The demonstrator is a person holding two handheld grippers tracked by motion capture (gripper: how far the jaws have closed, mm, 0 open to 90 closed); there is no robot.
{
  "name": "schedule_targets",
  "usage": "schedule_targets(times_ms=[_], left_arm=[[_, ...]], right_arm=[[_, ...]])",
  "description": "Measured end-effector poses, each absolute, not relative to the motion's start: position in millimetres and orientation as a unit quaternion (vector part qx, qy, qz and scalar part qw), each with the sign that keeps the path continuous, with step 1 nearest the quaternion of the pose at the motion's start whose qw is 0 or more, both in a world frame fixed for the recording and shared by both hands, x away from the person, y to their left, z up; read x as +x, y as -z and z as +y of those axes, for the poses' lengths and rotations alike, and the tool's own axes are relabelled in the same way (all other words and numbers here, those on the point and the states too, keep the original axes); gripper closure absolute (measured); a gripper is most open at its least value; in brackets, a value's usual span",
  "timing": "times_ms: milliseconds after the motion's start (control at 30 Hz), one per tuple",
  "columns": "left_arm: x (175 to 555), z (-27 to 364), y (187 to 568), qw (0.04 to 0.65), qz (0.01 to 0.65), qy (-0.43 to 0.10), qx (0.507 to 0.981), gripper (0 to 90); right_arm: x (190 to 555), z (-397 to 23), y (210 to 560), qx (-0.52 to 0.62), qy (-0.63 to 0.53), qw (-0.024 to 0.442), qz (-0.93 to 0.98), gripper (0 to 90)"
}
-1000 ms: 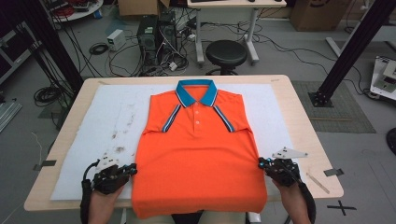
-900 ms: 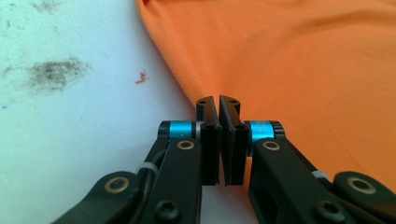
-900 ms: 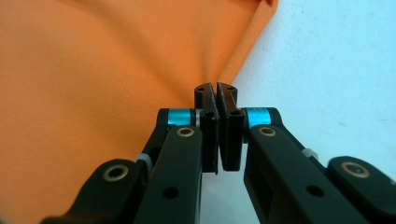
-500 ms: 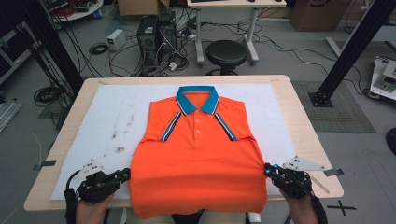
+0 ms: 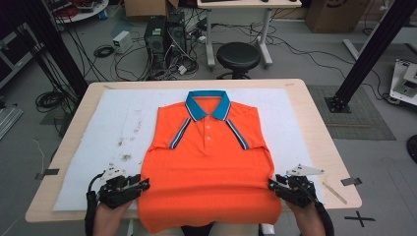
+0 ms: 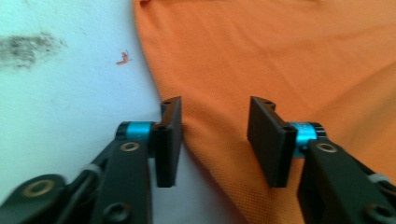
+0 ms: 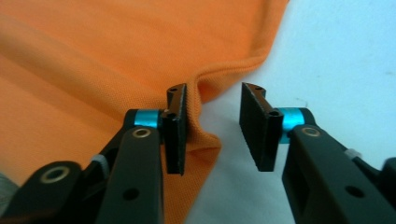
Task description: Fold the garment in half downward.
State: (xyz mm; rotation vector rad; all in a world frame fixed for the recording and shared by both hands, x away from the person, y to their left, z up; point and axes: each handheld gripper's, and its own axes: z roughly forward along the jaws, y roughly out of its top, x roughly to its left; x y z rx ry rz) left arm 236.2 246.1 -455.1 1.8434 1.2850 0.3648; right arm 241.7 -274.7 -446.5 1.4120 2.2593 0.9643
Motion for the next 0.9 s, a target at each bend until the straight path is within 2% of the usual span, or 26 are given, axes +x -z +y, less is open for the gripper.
schedule_targets(times_ms=[33,67,133,233,633,700,800,833,867,900], left_arm=[[236,247,456,0.417,0.512,-0.153,0.735,69.1],[236,247,456,0.417,0.512,-0.153,0.735,74.5],[236,250,457,0.418,0.511,-0.152,0.736,85.0],[234,249,456,0.418,0.508,-0.15,0.738,87.0],[207,262,439,0.453,0.49,-0.122,0.735,87.3],[208,263,437,0.462,0.485,-0.124,0.732,85.1],[218,261,436,0.468,0.485,-0.123,0.729,61.5],[218,261,436,0.468,0.485,-0.123,0.729,57.0],[227,259,436,0.467,0.487,-0.129,0.727,56.0],[227,259,436,0.467,0.487,-0.129,0.727,53.9]], right_arm=[[242,-275,446,0.494,-0.336,0.151,0.788,71.4],[242,-275,446,0.494,-0.336,0.151,0.788,71.4],[244,-274,447,0.484,-0.336,0.15,0.794,85.2],[242,-272,445,0.469,-0.337,0.145,0.803,87.5],[203,-287,419,0.466,-0.371,0.139,0.791,87.6],[202,-286,421,0.469,-0.366,0.131,0.793,86.8],[206,-285,424,0.473,-0.368,0.133,0.789,74.9],[206,-285,424,0.473,-0.368,0.133,0.789,74.9],[212,-283,424,0.477,-0.374,0.142,0.783,68.2],[212,-283,424,0.477,-0.374,0.142,0.783,68.2]])
